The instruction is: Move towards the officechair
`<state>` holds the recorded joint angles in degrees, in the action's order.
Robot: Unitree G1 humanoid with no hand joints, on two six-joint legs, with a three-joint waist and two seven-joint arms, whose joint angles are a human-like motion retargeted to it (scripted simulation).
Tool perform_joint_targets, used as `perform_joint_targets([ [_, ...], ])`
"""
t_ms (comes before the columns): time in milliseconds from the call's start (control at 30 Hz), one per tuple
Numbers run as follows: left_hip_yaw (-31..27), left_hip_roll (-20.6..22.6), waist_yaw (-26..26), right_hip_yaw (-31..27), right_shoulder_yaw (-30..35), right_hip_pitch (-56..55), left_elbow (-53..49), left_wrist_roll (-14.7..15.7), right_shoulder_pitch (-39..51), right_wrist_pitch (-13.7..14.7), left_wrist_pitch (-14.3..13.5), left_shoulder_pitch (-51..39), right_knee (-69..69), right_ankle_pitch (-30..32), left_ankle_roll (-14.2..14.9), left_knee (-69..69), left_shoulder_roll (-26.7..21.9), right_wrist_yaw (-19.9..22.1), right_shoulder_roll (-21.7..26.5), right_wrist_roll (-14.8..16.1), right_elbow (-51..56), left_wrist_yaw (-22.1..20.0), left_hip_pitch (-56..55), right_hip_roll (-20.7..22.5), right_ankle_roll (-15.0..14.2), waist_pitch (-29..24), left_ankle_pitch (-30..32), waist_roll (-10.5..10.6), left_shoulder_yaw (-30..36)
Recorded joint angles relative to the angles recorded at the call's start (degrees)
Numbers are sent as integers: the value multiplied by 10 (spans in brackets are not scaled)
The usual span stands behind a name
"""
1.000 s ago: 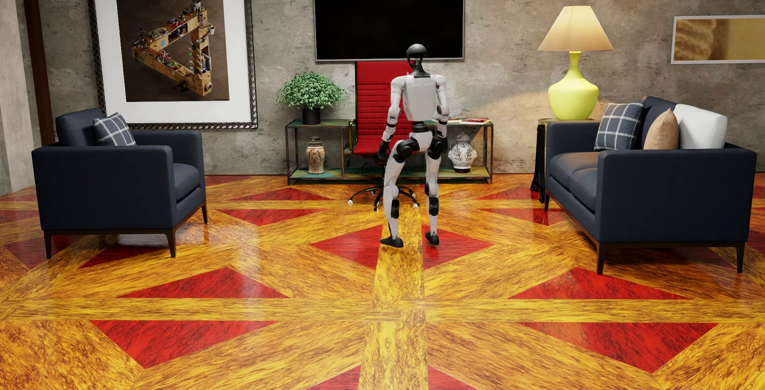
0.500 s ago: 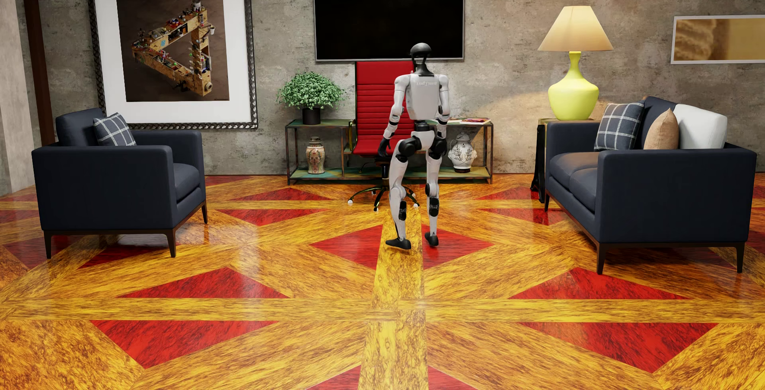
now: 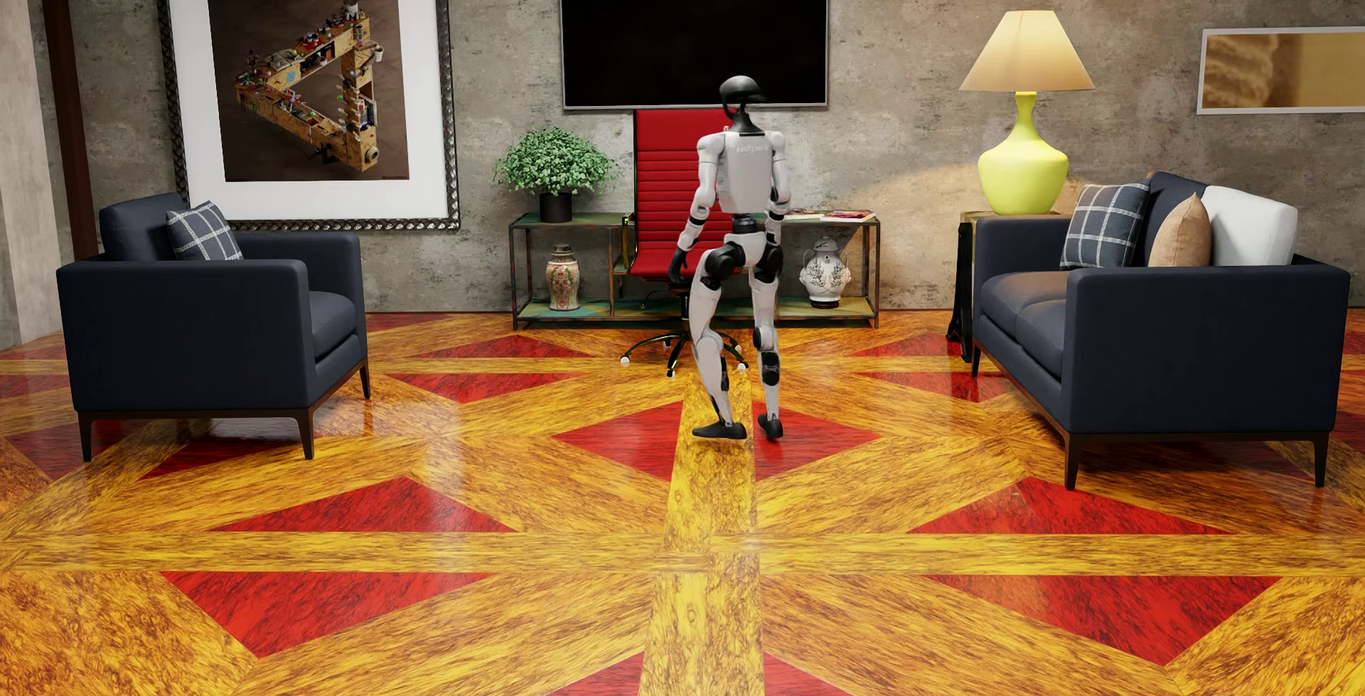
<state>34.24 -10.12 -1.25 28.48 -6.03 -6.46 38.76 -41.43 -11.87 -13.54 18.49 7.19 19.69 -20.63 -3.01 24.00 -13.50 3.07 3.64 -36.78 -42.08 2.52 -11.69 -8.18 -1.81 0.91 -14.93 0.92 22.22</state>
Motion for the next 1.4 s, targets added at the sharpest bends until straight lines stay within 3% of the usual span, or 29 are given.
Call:
perform_joint_targets([
  [167, -43, 45, 0, 0, -4, -51, 21, 2, 0, 2, 4, 5, 169, 9, -6, 2, 15, 4, -1, -1, 16, 3, 3, -78, -22, -6, -17, -11, 11],
  [267, -82, 66, -11, -67, -12, -125, 27, -1, -8, 2, 3, 1, 316, 33, -9, 10, 11, 8, -1, 1, 25, 7, 1, -114, -2, -12, -24, -19, 26],
  [367, -127, 77, -17, -175, -10, -172, 31, 3, -19, 1, 4, -9, 318, 12, 3, 5, 5, -4, 4, -3, 18, 3, 3, -90, -31, -13, -23, -22, 31],
  [433, -162, 76, -19, -263, -16, -170, 32, 11, -27, -1, 3, -17, 238, -5, 13, 5, 3, -8, 4, -5, 12, -2, 0, -53, -57, -11, -21, -21, 30],
  [500, -202, 71, -19, -362, -22, -144, 29, 20, -35, -3, 2, -23, 136, 19, 25, 2, -2, -8, -1, -6, 5, -6, -1, -7, -84, -9, -17, -18, 29],
  [533, -219, 66, -16, -360, -22, -129, 28, 23, -38, -3, 2, -25, 113, 32, 31, 2, -5, -8, -4, -7, 2, -8, -2, -2, -92, -9, -14, -18, 28],
  [600, -253, 57, -10, -303, -15, -100, 30, 31, -44, -2, 5, -30, 85, 10, 44, 11, -8, -9, -7, -14, -3, -15, -10, -3, -61, -8, -12, -19, 25],
  [733, -308, 27, -2, -236, 17, -54, 38, 51, -36, 2, 7, -18, 27, 10, 70, -3, -8, -19, 3, -40, -16, -29, -15, 26, -38, -5, 9, -13, 12],
  [867, -343, -2, 0, -195, 6, -46, 55, 61, -17, 4, 10, 3, 24, 1, 84, 24, -7, 2, 12, -19, 6, -15, -43, 56, -16, -6, 28, -6, 19],
  [967, -323, -25, 0, -168, -2, -46, 66, 67, -12, 13, 19, 13, 28, -8, 81, 94, -6, 15, 19, 1, 25, -8, -93, 67, -5, -10, 59, -3, 16],
  [1100, -210, -85, 5, -137, 10, -43, 46, 108, -4, 26, 15, 31, 28, -16, 56, 187, 0, 12, 24, 0, 37, -24, -155, 77, 3, -13, 76, 4, -25],
  [1167, -201, -70, 11, -131, 15, -38, 35, 104, 1, 28, 14, 38, 26, -18, 42, 188, -2, 14, 18, 1, 41, -29, -167, 80, 4, -13, 45, 6, -30],
  [1267, -273, 3, 15, -132, 36, -23, 38, 81, 5, 34, 15, 39, 14, -17, 62, 115, -5, 5, 13, -5, 39, -30, -160, 80, 3, -9, 43, 5, -25],
  [1300, -280, 19, 15, -134, 43, -17, 38, 77, 8, 34, 15, 41, 6, -14, 31, 83, -3, 1, 12, -8, 36, -28, -142, 78, 3, -6, 65, 5, -26],
  [1400, -244, 29, 13, -154, 52, -11, 43, 74, 16, 28, 19, 43, 11, -14, 23, 16, 11, 0, 10, -12, 26, -28, -89, 65, -1, -2, 55, 2, -34],
])
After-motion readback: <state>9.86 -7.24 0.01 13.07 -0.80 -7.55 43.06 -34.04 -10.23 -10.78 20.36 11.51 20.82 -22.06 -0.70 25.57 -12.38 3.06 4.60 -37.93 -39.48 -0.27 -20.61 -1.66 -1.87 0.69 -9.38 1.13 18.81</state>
